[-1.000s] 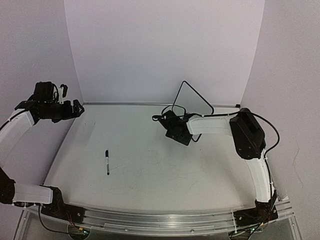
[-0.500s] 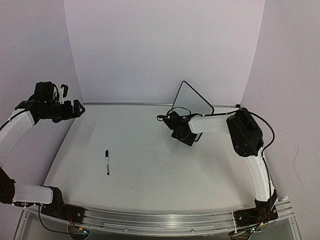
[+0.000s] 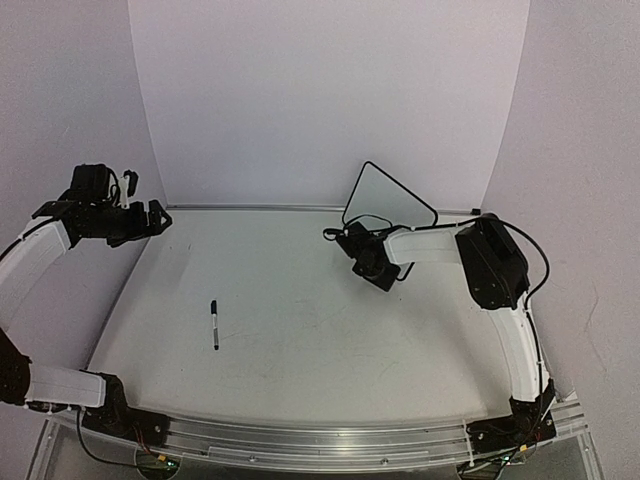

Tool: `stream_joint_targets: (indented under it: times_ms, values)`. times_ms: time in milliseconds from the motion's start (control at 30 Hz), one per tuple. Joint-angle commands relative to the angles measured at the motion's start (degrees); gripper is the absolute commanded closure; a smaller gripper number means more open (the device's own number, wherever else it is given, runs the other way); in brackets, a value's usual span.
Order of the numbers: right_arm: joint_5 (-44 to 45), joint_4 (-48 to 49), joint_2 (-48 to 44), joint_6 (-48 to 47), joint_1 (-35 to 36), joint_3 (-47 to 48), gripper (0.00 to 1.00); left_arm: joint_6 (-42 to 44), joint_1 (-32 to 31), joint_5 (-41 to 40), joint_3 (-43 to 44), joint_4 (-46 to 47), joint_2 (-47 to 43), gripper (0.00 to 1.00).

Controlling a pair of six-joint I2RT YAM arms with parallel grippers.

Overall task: Write a sentence on the whiteboard
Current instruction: Move the whiteboard stand to the corner of the board.

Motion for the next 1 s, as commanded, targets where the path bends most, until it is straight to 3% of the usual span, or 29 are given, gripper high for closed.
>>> stream_joint_targets:
  times_ms: [0,467,867,967]
  values:
    - [3.4,-2.0,1.2,1.4,-1.2,-0.4,0.47,-0.2,0.1,1.0,-0.1,1.5,0.4,0.01]
    - [4.5,-3.3,2.6,2.1,-2.3,-0.4,0.67,-0.2,0.1,1.4,-0.1,1.6,1.0,0.0]
    - [4.4,-3.8,1.1,-0.9,-2.4,-1.3,1.0,-0.2,0.1,1.6,-0.1,1.5,1.5,0.0]
    - [4.6,-3.8,-0.6,-2.9,-2.3,-2.9,1.0,-0.2,0.1,1.5,-0.2,1.6,1.7,0.0]
